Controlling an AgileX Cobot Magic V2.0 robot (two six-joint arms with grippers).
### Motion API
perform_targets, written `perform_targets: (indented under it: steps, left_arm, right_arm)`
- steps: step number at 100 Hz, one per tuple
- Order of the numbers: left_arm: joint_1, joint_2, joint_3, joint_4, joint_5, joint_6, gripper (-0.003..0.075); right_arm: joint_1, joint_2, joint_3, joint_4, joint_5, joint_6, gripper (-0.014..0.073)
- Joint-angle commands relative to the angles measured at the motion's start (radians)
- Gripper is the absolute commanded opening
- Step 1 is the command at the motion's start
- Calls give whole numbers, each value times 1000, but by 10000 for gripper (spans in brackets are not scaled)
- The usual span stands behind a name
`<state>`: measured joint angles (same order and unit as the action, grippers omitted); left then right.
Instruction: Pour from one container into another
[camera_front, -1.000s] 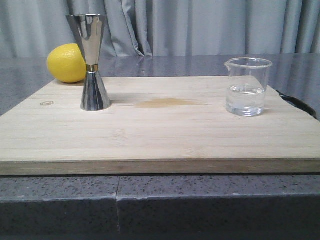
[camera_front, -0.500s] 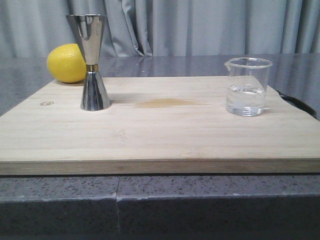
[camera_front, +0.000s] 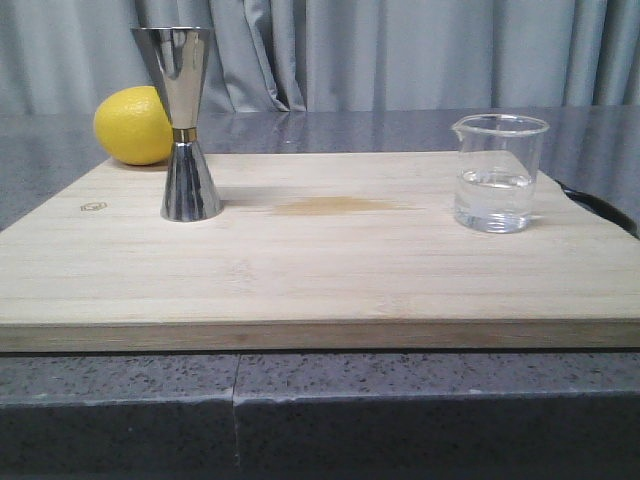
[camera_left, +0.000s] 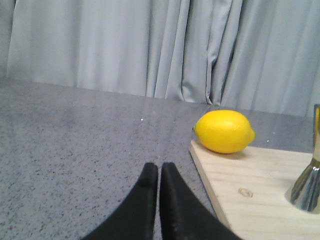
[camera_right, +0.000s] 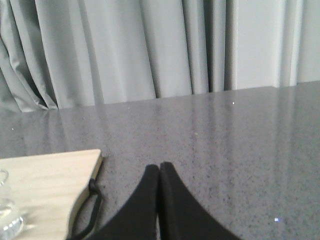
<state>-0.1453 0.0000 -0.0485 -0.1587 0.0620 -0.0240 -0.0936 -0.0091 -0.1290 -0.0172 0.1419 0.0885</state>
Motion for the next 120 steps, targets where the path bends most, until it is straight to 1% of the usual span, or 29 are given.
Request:
perform_targets:
  steps: [1, 16, 33, 48, 55, 60, 65, 67, 70, 72, 75, 76, 77, 79, 80, 84, 85, 89, 92, 97, 104, 120]
  left_arm:
    - [-5, 50, -105, -30, -21, -7, -19]
    - [-49, 201, -252, -113, 68, -7, -19]
    - [-144, 424, -410, -115, 161, -5, -18]
    - [-231, 606, -504, -107, 150, -1, -18]
    - [-267, 672, -536, -84, 132, 3, -3]
    - [-292, 711, -555, -75, 123, 24, 34]
    - [-318, 744, -566, -71, 106, 61, 99]
    - [-329, 757, -572, -71, 104, 76, 136]
    - [-343, 772, -577, -71, 91, 91, 207]
    - [-353, 783, -579, -71, 83, 101, 240]
    - [-367, 796, -581, -71, 72, 106, 328]
    - [-373, 801, -581, -71, 68, 107, 346]
    - [-376, 804, -581, -71, 58, 109, 384]
    - [-385, 811, -581, -70, 46, 109, 421]
    - [-388, 813, -581, -70, 42, 109, 459]
    - [-404, 825, -581, -70, 20, 109, 558]
    - [-407, 828, -581, -70, 16, 109, 572]
    - [-421, 843, -581, -70, -7, 109, 637]
    - [-431, 854, -581, -70, -23, 109, 662]
    - [-449, 875, -571, -70, -53, 109, 668]
    - [-472, 904, -551, -70, -119, 109, 652]
    - [-513, 965, -475, -70, -331, 109, 640]
  right_arm:
    - [-6, 7, -106, 4, 4, -3, -73]
    - [-2, 110, -220, 4, 103, -3, -73]
    - [10, 289, -344, 4, 214, -7, -73]
    - [31, 422, -421, 4, 233, -43, -72]
    - [48, 471, -444, 4, 224, -55, -60]
    - [62, 500, -457, 4, 219, -57, -29]
    - [77, 523, -459, 4, 202, -57, 20]
    - [84, 531, -459, 4, 190, -57, 49]
    - [92, 542, -459, 4, 173, -57, 94]
    - [99, 549, -459, 4, 168, -57, 132]
    - [107, 559, -459, 4, 155, -57, 188]
    - [110, 563, -459, 4, 152, -57, 218]
    - [112, 565, -459, 4, 147, -57, 234]
    - [115, 570, -459, 4, 142, -57, 281]
    - [118, 575, -459, 4, 135, -57, 296]
    - [123, 585, -459, 4, 117, -57, 384]
    - [123, 589, -459, 4, 114, -57, 409]
    - [128, 600, -459, 4, 96, -57, 463]
    - [128, 610, -459, 4, 87, -57, 502]
    - [128, 625, -452, 4, 62, -57, 528]
    - [128, 640, -430, 5, 10, -57, 530]
    - [128, 646, -349, 17, -103, -57, 530]
